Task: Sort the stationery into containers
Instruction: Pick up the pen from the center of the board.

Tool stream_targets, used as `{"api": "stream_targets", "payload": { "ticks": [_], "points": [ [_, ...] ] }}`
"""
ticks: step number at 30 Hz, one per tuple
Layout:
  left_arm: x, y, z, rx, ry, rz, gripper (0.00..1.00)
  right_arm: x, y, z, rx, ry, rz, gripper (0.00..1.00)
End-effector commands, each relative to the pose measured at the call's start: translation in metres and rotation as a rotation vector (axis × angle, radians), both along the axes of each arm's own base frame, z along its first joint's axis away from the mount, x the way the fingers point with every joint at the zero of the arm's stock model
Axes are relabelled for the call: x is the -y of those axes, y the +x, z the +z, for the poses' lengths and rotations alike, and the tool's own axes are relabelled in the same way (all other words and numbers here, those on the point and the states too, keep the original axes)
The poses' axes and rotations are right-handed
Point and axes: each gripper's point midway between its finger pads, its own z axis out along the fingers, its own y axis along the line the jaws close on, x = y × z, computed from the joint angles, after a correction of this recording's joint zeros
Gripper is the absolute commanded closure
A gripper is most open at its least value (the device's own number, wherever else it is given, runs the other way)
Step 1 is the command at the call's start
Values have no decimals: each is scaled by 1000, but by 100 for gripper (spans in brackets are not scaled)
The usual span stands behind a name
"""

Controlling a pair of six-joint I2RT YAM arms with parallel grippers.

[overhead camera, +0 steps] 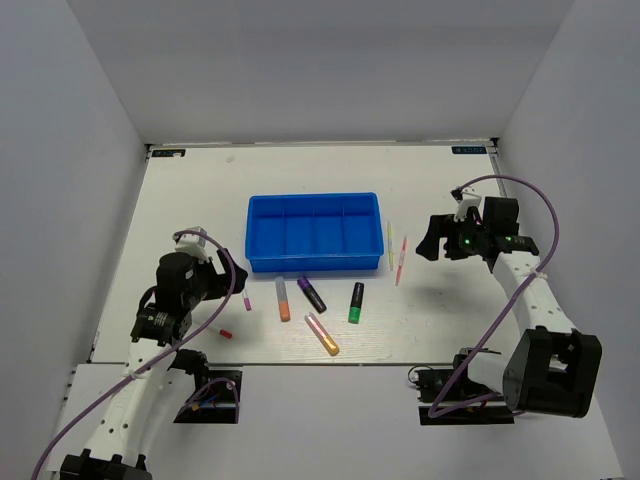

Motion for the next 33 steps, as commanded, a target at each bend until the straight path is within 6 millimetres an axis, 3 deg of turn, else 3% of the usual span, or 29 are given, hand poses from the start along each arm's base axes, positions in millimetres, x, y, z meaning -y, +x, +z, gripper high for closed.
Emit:
{"api": "stream_targets", "payload": {
  "ticks": [1, 9, 10, 13, 14, 15, 16, 17, 18, 19, 20, 21, 22, 23, 25, 26, 30, 32, 33],
  "points": [
    [-2, 1, 3, 10, 6, 9, 0, -4, -7, 7, 29, 8, 44, 9],
    [-6, 1, 0, -9, 12, 37, 0, -16, -24, 14, 129, 0, 198, 9],
    [-6, 1, -1, -14, 11, 39, 5, -16, -26, 15, 133, -7, 205, 9],
    [-4, 0, -8, -71, -7, 48, 62, -11, -29, 20, 116, -59, 233, 9],
    [-3, -1, -7, -114, -22, 68, 95, -13, -33, 22, 108, -44, 256, 9],
    [-6, 0, -8, -134, -19, 93, 100, -11, -36, 20, 101, -72, 286, 9],
    [-11, 0, -16, -187, -17, 150, 100, -14, -40, 21, 96, -57, 309, 26],
    [-19, 0, -15, -249, -7, 220, 100, -16, -38, 24, 107, -51, 313, 62],
    [-22, -1, -17, -284, -1, 254, 92, -12, -36, 23, 75, -46, 247, 100],
    [-30, 5, -8, -282, 8, 324, 81, -13, -30, 27, 92, -39, 231, 100],
    [-34, 1, -20, -389, 26, 372, 57, -13, -25, 31, 119, -36, 227, 100],
    [-35, 2, -21, -413, 19, 407, 50, -14, -23, 33, 121, -26, 214, 94],
    [-40, 6, -21, -434, 45, 443, 42, -15, -22, 34, 121, -16, 202, 60],
    [-43, 4, -26, -476, 60, 467, 36, -16, -19, 35, 140, -7, 196, 16],
    [-48, 9, -29, -493, 55, 538, 30, -17, -17, 37, 158, -1, 192, 15],
    [-50, 12, -33, -502, 59, 554, 30, -15, -17, 33, 150, 6, 178, 20],
    [-55, 15, -47, -617, 53, 635, 44, -13, -19, 28, 145, -11, 170, 25],
    [-55, 18, -48, -646, 50, 654, 47, -12, -19, 28, 138, -8, 160, 26],
    [-56, 17, -58, -693, 66, 669, 48, -13, -20, 28, 142, -5, 166, 26]
  ]
}}
